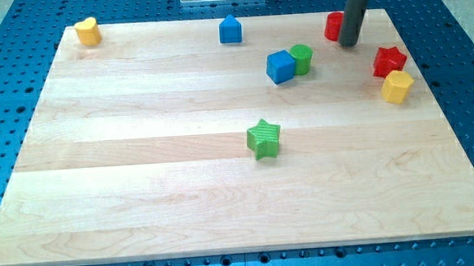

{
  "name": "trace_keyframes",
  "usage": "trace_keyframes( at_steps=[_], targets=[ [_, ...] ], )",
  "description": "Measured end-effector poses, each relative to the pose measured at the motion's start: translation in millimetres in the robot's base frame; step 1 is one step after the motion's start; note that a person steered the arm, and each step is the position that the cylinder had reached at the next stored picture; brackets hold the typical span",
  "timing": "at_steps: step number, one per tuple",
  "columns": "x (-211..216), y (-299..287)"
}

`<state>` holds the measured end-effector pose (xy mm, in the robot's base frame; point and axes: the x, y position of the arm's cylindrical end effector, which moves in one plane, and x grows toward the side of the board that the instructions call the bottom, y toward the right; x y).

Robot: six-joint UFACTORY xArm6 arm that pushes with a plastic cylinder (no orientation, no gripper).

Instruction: Bring the cube and green circle at the center of the board

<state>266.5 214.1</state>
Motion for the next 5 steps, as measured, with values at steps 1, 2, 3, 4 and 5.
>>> trace_keyframes(
  at_steps=[1,2,3,4,5],
  targets=[
    [0.1,-5.6],
    [40.3,-29.2],
    [42.6,-102.1],
    [66.0,-172.3],
    [63.2,-131.3]
  ],
)
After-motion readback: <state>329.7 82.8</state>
